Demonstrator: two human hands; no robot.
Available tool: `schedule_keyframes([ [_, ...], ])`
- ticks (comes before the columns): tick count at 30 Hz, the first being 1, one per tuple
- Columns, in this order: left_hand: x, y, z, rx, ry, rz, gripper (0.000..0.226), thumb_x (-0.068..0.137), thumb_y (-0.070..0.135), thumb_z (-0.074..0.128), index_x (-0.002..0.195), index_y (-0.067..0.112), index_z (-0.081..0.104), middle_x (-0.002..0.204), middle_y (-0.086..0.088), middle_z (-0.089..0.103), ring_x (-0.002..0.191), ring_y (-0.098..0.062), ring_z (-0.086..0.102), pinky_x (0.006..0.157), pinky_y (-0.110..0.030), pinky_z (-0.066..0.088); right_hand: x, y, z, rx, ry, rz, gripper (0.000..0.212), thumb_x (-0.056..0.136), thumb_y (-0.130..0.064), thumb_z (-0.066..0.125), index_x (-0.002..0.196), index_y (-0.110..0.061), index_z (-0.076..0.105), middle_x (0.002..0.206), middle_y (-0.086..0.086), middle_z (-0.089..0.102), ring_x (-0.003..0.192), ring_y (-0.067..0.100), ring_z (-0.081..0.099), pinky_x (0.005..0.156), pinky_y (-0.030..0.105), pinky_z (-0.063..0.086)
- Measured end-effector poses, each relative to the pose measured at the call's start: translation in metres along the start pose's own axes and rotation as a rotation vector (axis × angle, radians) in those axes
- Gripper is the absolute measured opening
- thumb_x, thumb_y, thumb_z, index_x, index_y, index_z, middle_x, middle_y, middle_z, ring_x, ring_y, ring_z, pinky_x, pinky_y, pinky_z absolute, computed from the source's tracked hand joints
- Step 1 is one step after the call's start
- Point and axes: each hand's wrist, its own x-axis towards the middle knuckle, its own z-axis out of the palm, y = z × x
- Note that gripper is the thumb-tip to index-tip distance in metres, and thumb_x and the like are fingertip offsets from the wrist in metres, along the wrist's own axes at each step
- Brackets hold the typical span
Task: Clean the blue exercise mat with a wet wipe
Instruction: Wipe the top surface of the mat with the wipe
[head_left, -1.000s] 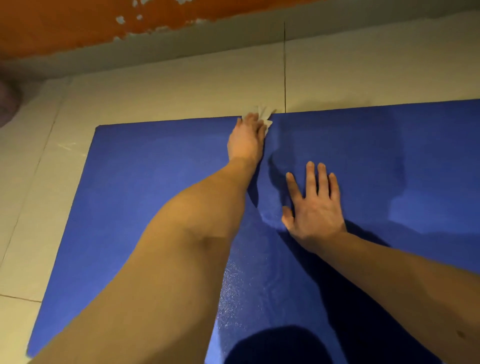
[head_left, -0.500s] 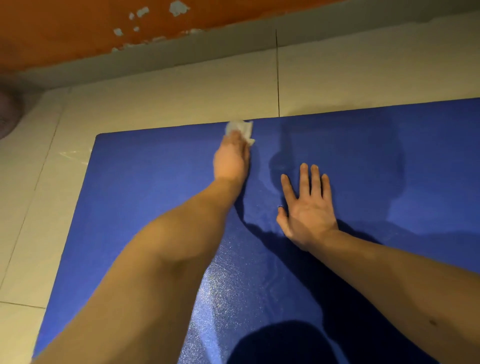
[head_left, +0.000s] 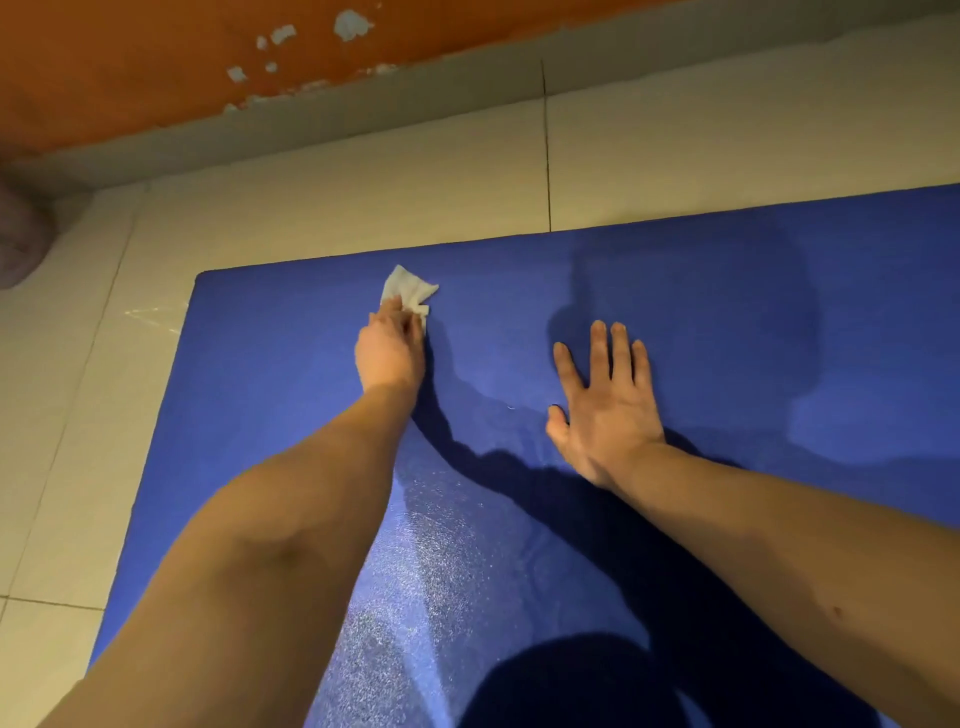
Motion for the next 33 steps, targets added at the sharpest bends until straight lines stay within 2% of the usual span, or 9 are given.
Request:
schedule_keyframes([
  [4,-0.036,0.046,0.023,-0.269,-0.041,0.110,0.013,0.100,0.027,0.050,0.103,0.015,0.055,0.099,-0.006,0.066,0.075,-0.014,0.048,0.068,-0.024,0.036,0.000,-0.001,-0.002,-0.012,-0.016,0.004,0.075,0.101,-0.056,0.021,0.161,-0.022,-0.007,0.163,0.027,-0.017,0.150,0.047,-0.017,0.122,0.060,-0.003],
  [7,-0.073,0.078,0.042,-0.291,-0.162,0.327,0.032,0.103,0.024,0.050,0.132,0.014,0.061,0.143,-0.004,0.055,0.124,-0.012,0.050,0.102,-0.024,0.038,-0.001,-0.003,-0.002,-0.028,-0.005,0.011,0.076,0.101,-0.057,0.022,0.161,-0.021,-0.007,0.164,0.028,-0.016,0.151,0.047,-0.015,0.122,0.060,-0.001],
  [9,-0.078,0.079,0.045,-0.234,-0.202,0.364,0.039,0.105,0.028,0.049,0.142,0.016,0.055,0.155,0.001,0.043,0.149,-0.019,0.028,0.112,-0.027,0.032,-0.001,-0.003,-0.003,-0.033,0.003,0.015,0.077,0.100,-0.058,0.023,0.162,-0.021,-0.005,0.164,0.027,-0.014,0.151,0.047,-0.013,0.122,0.059,0.000],
  [16,-0.053,-0.006,0.008,-0.076,-0.026,0.171,0.031,0.103,0.036,0.047,0.126,0.019,0.062,0.126,-0.004,0.065,0.128,-0.038,0.052,0.075,-0.037,0.046,-0.003,0.010,-0.007,-0.016,-0.040,-0.038,0.076,0.101,-0.060,0.023,0.162,-0.024,-0.005,0.165,0.022,-0.016,0.152,0.043,-0.014,0.124,0.054,-0.002],
  [22,-0.086,0.023,0.010,-0.240,-0.024,0.087,0.017,0.103,0.024,0.050,0.100,0.010,0.060,0.112,-0.013,0.063,0.110,-0.038,0.061,0.081,-0.035,0.047,-0.009,0.031,-0.008,0.065,-0.056,-0.076,0.075,0.103,-0.054,0.028,0.162,-0.020,-0.002,0.166,0.018,-0.018,0.154,0.035,-0.017,0.125,0.049,-0.005],
  [24,-0.110,0.046,0.023,-0.309,-0.102,0.179,0.021,0.102,0.022,0.050,0.110,0.008,0.064,0.125,-0.014,0.062,0.123,-0.038,0.055,0.102,-0.041,0.046,-0.014,0.032,-0.007,0.078,-0.047,-0.063,0.074,0.103,-0.054,0.028,0.162,-0.019,-0.001,0.166,0.019,-0.016,0.154,0.035,-0.016,0.125,0.050,-0.005],
  [27,-0.137,0.062,0.032,-0.266,-0.222,0.325,0.036,0.105,0.019,0.049,0.137,0.006,0.058,0.153,-0.007,0.045,0.147,-0.024,0.032,0.120,-0.030,0.025,-0.021,0.031,-0.007,0.052,-0.063,-0.060,0.074,0.104,-0.053,0.027,0.162,-0.019,-0.003,0.166,0.019,-0.017,0.154,0.036,-0.015,0.125,0.050,-0.004],
  [30,-0.135,0.041,0.019,-0.238,-0.181,0.342,0.036,0.105,0.022,0.051,0.137,0.009,0.059,0.151,-0.004,0.048,0.146,-0.023,0.032,0.120,-0.029,0.026,-0.030,0.031,-0.008,0.027,-0.083,-0.063,0.073,0.104,-0.052,0.025,0.162,-0.018,-0.004,0.166,0.019,-0.017,0.154,0.036,-0.015,0.125,0.050,-0.004],
  [33,-0.118,-0.010,-0.003,-0.171,-0.075,0.153,0.034,0.103,0.028,0.052,0.133,0.016,0.062,0.143,-0.003,0.057,0.139,-0.033,0.043,0.100,-0.040,0.044,-0.041,0.034,-0.011,-0.006,-0.118,-0.074,0.071,0.105,-0.051,0.022,0.162,-0.017,-0.006,0.166,0.019,-0.016,0.154,0.035,-0.015,0.126,0.050,-0.004],
])
